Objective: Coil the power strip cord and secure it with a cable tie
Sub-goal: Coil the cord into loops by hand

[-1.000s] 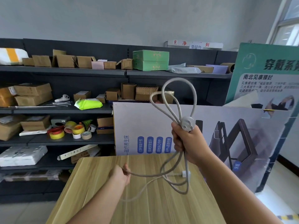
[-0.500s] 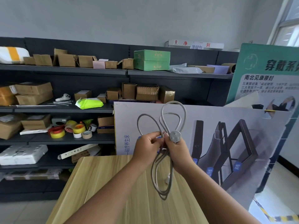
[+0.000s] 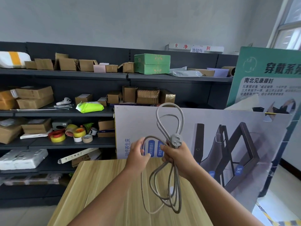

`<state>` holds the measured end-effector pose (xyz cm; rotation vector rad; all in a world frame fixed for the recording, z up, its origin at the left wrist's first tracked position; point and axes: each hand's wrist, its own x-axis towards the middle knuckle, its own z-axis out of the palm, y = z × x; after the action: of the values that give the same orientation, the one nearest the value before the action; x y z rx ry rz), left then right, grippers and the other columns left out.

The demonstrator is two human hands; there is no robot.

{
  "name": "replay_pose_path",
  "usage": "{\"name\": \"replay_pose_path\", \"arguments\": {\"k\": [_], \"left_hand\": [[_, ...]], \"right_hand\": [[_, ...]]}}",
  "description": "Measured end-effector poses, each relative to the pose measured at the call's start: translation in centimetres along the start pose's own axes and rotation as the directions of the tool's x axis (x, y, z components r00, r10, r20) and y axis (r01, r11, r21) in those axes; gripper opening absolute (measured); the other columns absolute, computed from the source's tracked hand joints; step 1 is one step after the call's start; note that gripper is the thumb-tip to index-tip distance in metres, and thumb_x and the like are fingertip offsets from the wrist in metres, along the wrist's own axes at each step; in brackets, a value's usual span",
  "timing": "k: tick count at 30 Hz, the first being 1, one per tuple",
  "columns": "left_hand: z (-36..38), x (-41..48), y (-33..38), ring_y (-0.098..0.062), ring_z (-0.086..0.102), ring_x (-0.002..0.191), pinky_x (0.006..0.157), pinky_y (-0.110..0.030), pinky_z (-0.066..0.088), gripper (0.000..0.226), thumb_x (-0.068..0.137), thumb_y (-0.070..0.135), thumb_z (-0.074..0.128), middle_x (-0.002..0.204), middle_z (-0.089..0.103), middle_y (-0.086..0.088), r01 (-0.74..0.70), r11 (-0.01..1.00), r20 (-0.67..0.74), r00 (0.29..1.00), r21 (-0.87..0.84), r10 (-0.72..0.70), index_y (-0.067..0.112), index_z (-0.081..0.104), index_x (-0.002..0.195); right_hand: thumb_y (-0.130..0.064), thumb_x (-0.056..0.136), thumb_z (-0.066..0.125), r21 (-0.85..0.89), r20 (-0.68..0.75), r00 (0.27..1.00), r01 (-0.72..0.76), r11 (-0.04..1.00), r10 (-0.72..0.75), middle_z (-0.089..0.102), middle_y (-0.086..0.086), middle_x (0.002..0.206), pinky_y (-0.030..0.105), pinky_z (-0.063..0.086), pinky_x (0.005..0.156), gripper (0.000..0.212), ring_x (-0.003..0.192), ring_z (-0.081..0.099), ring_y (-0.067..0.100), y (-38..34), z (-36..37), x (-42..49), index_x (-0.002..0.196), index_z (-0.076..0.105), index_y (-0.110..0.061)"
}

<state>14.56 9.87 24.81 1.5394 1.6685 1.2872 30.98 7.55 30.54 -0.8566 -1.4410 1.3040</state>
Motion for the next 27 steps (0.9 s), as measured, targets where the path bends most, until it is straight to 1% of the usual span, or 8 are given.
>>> {"name": "replay_pose_path", "arguments": {"k": [3,6,9,12,14,17,22,27], "left_hand": [[1.3,-0.3,-2.4,-0.008,0.052,0.103,0.084,-0.025,0.041,0.034,0.098,0.022,0.052,0.128,0.055,0.000,0.114,0.985,0.162,0.978,0.131,-0.134,0.020,0.054,0.132],[1.3,-0.4,-3.7,-0.012,0.063,0.100,0.083,-0.029,0.049,0.013,0.098,0.025,0.054,0.113,0.070,0.001,0.172,0.985,0.125,0.977,0.002,-0.171,0.026,0.065,0.104],[-0.1,-0.6,-2.3,-0.015,0.069,0.089,0.080,-0.030,0.054,0.015,0.097,0.024,0.055,0.088,0.073,0.003,0.067,0.994,0.020,0.998,-0.086,-0.065,0.028,0.066,0.088],[-1.7,-0.5,1.1,-0.011,0.072,0.078,0.074,-0.027,0.059,0.011,0.096,0.029,0.058,0.082,0.075,0.002,-0.096,0.985,-0.108,0.991,-0.141,0.082,0.027,0.069,0.098],[-2.2,-0.3,3.4,-0.011,0.073,0.073,0.071,-0.028,0.060,0.017,0.094,0.026,0.062,0.080,0.076,0.000,-0.180,0.962,-0.138,0.978,-0.207,0.154,0.021,0.072,0.107],[-2.2,-0.9,6.6,-0.012,0.072,0.066,0.065,-0.030,0.060,0.010,0.092,0.025,0.065,0.072,0.074,0.002,-0.304,0.926,-0.112,0.952,-0.226,0.285,0.026,0.074,0.097],[-2.1,-1.3,8.8,-0.012,0.071,0.055,0.057,-0.028,0.060,0.010,0.083,0.026,0.075,0.067,0.074,-0.004,-0.293,0.927,-0.078,0.956,-0.236,0.282,0.028,0.070,0.092],[-2.0,-1.2,7.4,-0.014,0.072,0.057,0.058,-0.030,0.061,0.033,0.080,0.042,0.073,0.069,0.073,-0.005,-0.217,0.955,-0.059,0.976,-0.202,0.209,0.012,0.065,0.092]], "right_hand": [[0.002,0.088,0.063,0.016,0.029,0.998,0.053,0.998,-0.053,0.041,0.007,0.056,0.030,0.048,0.053,0.017,0.050,0.041,0.017,-1.0,0.1,-0.2,0.078,0.051,-0.005],[0.003,0.089,0.062,0.047,0.037,0.995,0.090,0.995,-0.092,0.039,0.006,0.055,0.031,0.050,0.056,0.014,0.048,0.041,0.015,-1.5,-0.4,-0.3,0.083,0.052,-0.004],[-0.002,0.091,0.061,0.017,0.017,0.997,0.074,0.997,-0.074,0.044,0.004,0.053,0.035,0.054,0.064,0.006,0.049,0.044,0.017,-1.1,-1.6,-0.4,0.090,0.056,-0.001],[-0.010,0.091,0.064,-0.068,-0.010,1.000,0.009,0.998,-0.010,0.048,0.004,0.055,0.038,0.055,0.071,0.010,0.053,0.049,0.019,0.1,-2.2,-0.4,0.091,0.061,0.000],[-0.011,0.091,0.066,-0.111,-0.018,1.000,-0.015,0.994,0.014,0.048,0.003,0.056,0.038,0.052,0.065,0.013,0.053,0.047,0.018,0.8,-1.8,-0.4,0.093,0.063,0.002],[-0.011,0.088,0.069,-0.104,0.024,0.999,-0.032,0.994,0.035,0.052,0.008,0.067,0.032,0.048,0.057,0.019,0.055,0.047,0.015,1.0,-0.9,-0.6,0.100,0.064,0.003],[-0.007,0.083,0.072,-0.082,0.061,0.997,-0.051,0.995,0.056,0.054,0.016,0.079,0.029,0.049,0.054,0.025,0.063,0.054,0.020,0.6,-0.1,-0.8,0.098,0.059,0.009],[-0.012,0.089,0.066,-0.185,0.043,0.999,-0.011,0.983,0.019,0.058,-0.009,0.062,0.020,0.045,0.057,0.008,0.059,0.053,0.005,0.7,-0.2,-1.0,0.083,0.061,-0.012]]}}
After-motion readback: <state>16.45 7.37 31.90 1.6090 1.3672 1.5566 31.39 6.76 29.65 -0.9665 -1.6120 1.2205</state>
